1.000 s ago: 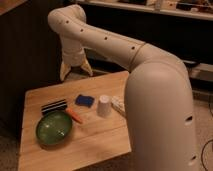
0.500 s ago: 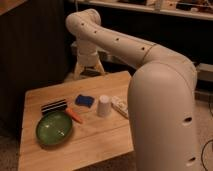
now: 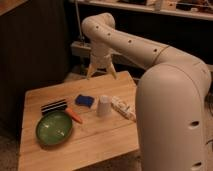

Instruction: Move the arm in a circular motion

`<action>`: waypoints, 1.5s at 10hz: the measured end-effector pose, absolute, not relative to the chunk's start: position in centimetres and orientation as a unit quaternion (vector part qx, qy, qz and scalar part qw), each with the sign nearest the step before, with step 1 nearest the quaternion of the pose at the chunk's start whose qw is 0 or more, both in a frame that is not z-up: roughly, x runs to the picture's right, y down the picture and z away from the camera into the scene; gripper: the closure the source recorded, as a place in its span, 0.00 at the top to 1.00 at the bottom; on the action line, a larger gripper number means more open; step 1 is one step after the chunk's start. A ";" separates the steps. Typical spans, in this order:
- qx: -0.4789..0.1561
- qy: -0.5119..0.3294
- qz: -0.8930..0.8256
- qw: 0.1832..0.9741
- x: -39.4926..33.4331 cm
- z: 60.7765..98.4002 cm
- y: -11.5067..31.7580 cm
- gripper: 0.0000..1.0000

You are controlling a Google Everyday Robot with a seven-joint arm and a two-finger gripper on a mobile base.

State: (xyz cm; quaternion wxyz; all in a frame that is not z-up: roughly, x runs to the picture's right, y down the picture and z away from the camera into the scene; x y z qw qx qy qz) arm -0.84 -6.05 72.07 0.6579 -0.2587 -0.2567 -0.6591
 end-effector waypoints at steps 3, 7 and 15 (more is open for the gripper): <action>-0.275 -0.249 -0.635 0.677 2.5 72.3 -5.1 0.80; -0.295 -0.240 -0.604 0.700 6.6 71.9 -3.4 0.80; -0.330 -0.216 -0.526 0.754 15.9 68.7 1.4 0.80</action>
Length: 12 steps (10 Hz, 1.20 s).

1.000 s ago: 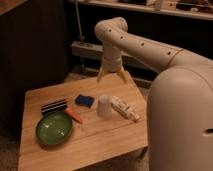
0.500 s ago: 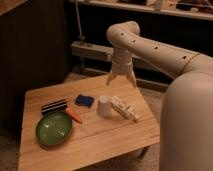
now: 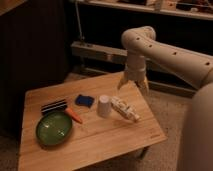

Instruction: Move the arm in a circular motion

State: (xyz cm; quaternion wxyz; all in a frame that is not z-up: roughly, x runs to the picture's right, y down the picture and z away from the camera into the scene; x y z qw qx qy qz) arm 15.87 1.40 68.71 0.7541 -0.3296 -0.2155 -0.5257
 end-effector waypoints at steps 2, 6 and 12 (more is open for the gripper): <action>-0.337 -0.206 -0.498 0.772 19.8 66.2 4.1 0.80; -0.326 -0.202 -0.467 0.797 24.2 58.0 10.9 0.80; -0.288 -0.277 -0.531 0.748 16.3 55.4 14.0 0.80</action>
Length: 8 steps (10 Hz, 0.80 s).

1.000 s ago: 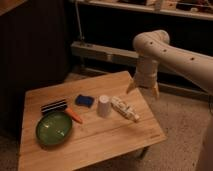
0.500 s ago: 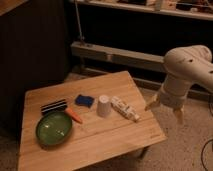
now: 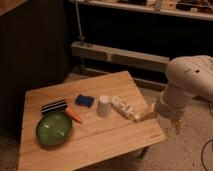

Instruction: Move the arm in a circular motion

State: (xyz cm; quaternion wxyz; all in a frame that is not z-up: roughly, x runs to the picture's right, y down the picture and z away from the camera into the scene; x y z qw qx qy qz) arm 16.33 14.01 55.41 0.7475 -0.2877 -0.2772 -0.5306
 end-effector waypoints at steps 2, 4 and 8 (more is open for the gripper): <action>-0.285 -0.303 -0.554 0.721 10.5 55.1 13.9 0.80; -0.293 -0.333 -0.581 0.682 3.6 54.2 13.9 0.80; -0.297 -0.376 -0.615 0.626 -6.6 50.7 13.7 0.80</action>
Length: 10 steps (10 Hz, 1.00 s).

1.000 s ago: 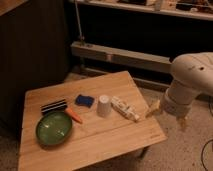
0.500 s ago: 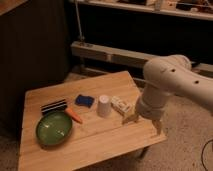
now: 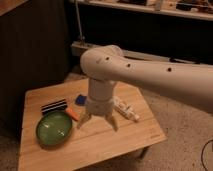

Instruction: Move the arm in a circular motion

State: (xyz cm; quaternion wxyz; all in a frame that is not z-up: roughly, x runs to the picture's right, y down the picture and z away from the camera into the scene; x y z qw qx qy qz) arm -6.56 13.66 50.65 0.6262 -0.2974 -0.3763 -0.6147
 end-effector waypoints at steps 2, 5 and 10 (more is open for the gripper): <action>-0.277 -0.379 -0.638 0.611 -11.7 45.4 12.3 0.80; -0.251 -0.357 -0.656 0.615 -14.9 41.2 9.5 0.80; -0.244 -0.345 -0.661 0.620 -14.3 44.0 6.0 0.80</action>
